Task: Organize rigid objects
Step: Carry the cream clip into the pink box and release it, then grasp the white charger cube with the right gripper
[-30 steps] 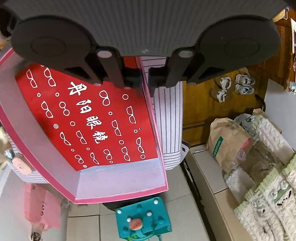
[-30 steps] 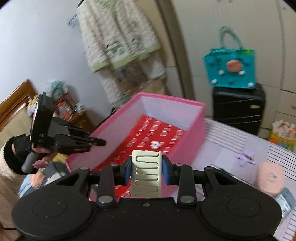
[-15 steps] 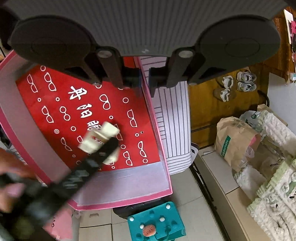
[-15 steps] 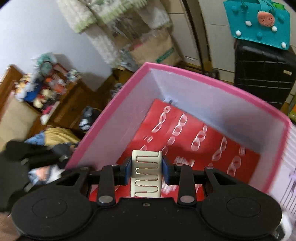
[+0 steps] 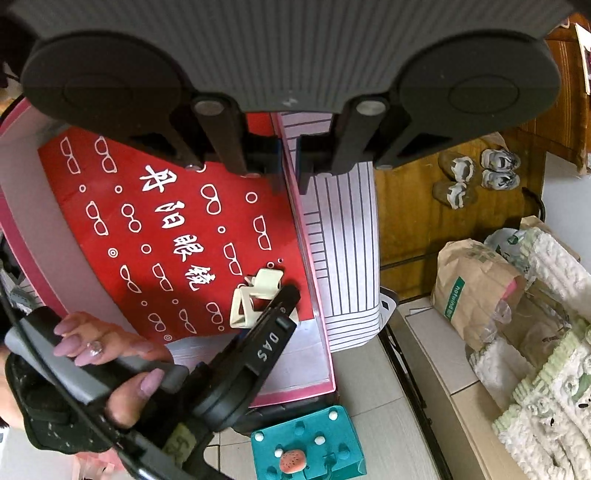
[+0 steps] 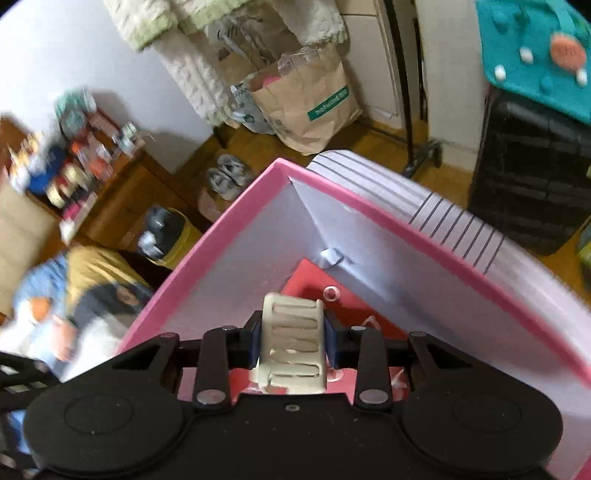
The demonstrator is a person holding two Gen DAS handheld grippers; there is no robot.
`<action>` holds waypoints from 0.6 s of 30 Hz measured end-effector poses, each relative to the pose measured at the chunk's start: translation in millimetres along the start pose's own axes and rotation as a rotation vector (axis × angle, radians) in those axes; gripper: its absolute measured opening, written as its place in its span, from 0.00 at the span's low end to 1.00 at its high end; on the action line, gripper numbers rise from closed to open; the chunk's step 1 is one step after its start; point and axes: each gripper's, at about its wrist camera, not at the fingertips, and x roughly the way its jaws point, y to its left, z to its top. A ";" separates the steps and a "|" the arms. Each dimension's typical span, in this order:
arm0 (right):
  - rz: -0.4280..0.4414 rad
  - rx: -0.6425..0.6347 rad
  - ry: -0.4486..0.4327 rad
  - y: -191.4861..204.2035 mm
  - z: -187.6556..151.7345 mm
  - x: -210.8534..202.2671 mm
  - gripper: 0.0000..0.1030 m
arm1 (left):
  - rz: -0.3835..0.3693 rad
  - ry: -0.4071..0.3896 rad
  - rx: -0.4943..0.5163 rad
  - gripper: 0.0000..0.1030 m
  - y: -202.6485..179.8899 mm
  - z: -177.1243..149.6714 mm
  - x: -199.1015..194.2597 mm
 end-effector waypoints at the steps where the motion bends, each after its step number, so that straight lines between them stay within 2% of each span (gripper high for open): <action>1: -0.016 -0.015 -0.007 1.4 -0.6 -2.2 0.39 | 0.000 0.000 -0.002 0.06 0.0 0.3 0.1; 6: -0.058 -0.065 -0.083 7.1 -6.4 -38.5 0.50 | -0.005 0.006 0.003 0.06 1.2 0.5 -0.8; 8: -0.057 -0.073 -0.117 10.3 -14.3 -61.0 0.51 | -0.007 0.008 0.009 0.06 1.2 1.0 -0.6; 12: -0.037 -0.008 -0.167 3.5 -42.1 -105.5 0.54 | -0.008 0.001 0.002 0.06 1.0 0.5 0.0; 18: 0.022 0.077 -0.191 -8.0 -102.2 -160.5 0.54 | -0.009 -0.010 -0.020 0.06 1.4 -2.1 -0.9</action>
